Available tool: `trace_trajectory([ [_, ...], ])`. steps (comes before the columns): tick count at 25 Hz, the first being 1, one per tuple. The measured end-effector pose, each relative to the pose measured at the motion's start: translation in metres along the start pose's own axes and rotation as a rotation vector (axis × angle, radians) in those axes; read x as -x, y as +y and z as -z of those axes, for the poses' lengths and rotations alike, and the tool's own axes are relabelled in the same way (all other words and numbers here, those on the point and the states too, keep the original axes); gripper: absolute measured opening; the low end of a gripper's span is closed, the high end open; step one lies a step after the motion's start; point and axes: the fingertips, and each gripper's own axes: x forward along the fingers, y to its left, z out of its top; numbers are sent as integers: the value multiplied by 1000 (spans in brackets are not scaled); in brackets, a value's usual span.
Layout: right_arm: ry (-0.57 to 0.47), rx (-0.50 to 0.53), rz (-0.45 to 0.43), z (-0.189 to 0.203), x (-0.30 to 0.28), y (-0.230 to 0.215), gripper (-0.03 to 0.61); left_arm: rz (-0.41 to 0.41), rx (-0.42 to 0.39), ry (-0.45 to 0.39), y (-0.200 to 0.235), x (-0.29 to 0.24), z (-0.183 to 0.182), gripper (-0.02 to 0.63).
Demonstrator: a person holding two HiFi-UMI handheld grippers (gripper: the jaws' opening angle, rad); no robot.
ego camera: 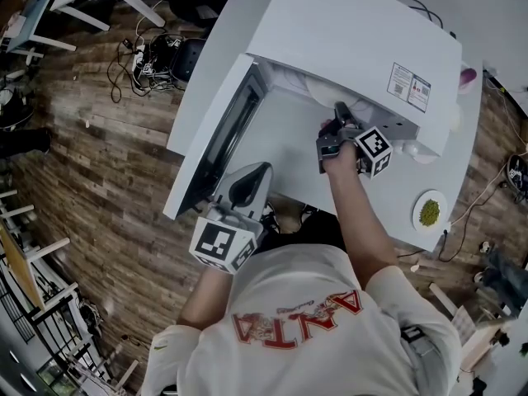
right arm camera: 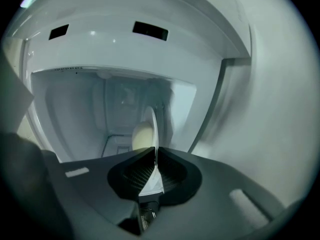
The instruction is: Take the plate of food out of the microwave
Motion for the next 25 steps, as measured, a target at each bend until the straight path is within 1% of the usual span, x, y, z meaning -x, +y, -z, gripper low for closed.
trace_trajectory([
  [5, -16, 10, -82, 0, 7, 10, 12, 6, -4, -4, 0, 2, 1, 9],
  [7, -18, 6, -101, 0, 10, 12, 12, 10, -6, -5, -2, 3, 2, 9],
  [18, -12, 19, -169, 6, 30, 20, 11, 24, -25, -15, -9, 16, 1, 9],
  [25, 15, 25, -199, 24, 53, 26, 11, 38, -32, -20, -13, 30, -2, 9],
])
